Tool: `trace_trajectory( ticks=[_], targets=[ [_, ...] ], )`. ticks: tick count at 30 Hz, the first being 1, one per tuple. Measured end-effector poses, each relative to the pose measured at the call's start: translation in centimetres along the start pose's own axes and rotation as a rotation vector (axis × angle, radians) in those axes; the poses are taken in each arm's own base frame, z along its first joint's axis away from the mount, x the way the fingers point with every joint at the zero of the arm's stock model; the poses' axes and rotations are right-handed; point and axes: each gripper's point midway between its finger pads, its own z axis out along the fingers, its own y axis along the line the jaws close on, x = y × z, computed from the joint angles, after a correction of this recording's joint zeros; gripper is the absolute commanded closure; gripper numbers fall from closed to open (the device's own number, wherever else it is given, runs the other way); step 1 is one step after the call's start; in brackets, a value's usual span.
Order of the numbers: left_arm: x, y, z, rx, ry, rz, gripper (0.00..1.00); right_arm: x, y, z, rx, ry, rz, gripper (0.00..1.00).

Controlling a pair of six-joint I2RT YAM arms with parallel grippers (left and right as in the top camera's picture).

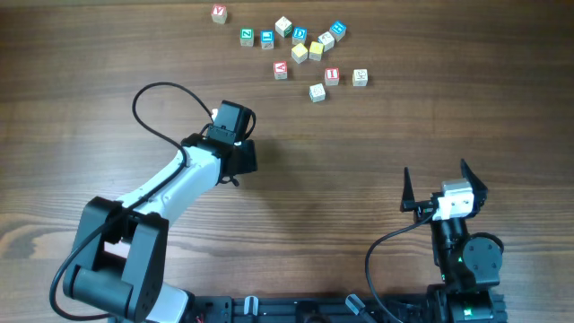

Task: Form a horizontal line

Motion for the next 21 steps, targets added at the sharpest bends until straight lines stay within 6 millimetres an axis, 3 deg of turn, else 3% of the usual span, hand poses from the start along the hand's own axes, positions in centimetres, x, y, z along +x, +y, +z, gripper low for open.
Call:
trace_trajectory(
  ticks=[4,7,9,12,13,14,15,16,18,19,21],
  targets=[
    [0.1,0.0,0.0,-0.002,0.003,0.018,0.28,0.0,0.0,0.0,0.000,0.000,0.000,0.01],
    [0.0,0.1,-0.1,-0.005,0.003,0.032,0.28,0.0,0.0,0.0,0.000,0.000,0.000,0.00],
    [-0.5,0.1,-1.3,-0.021,0.033,0.036,0.29,0.0,0.0,0.0,0.000,0.001,0.000,0.00],
    [-6.1,-1.3,-5.3,0.008,-0.058,0.014,0.42,0.0,0.0,0.0,0.000,0.001,0.000,0.00],
    [-9.5,-2.2,-8.6,0.030,-0.119,0.021,0.52,0.0,0.0,0.0,0.000,0.001,0.000,0.00],
    [-11.6,-2.8,-10.7,0.050,-0.171,0.026,0.71,0.0,0.0,0.0,0.000,0.002,0.000,0.00],
    [-13.5,-3.5,-12.7,0.073,-0.225,0.022,0.96,0.0,0.0,0.0,0.000,0.001,0.000,0.00],
    [-16.1,-4.4,-15.5,0.106,-0.303,0.025,0.96,0.0,0.0,0.0,0.000,0.001,0.000,0.00],
    [-18.4,-5.3,-18.1,0.130,-0.370,0.037,0.96,0.0,0.0,0.0,0.000,0.001,0.000,0.00],
    [-19.8,-5.9,-19.0,0.143,-0.405,0.041,0.96,0.0,0.0,0.0,0.000,0.001,0.000,0.00],
    [-21.9,-6.8,-18.2,0.157,-0.443,0.042,0.92,0.0,0.0,0.0,0.000,0.001,0.000,0.00]
  ],
)
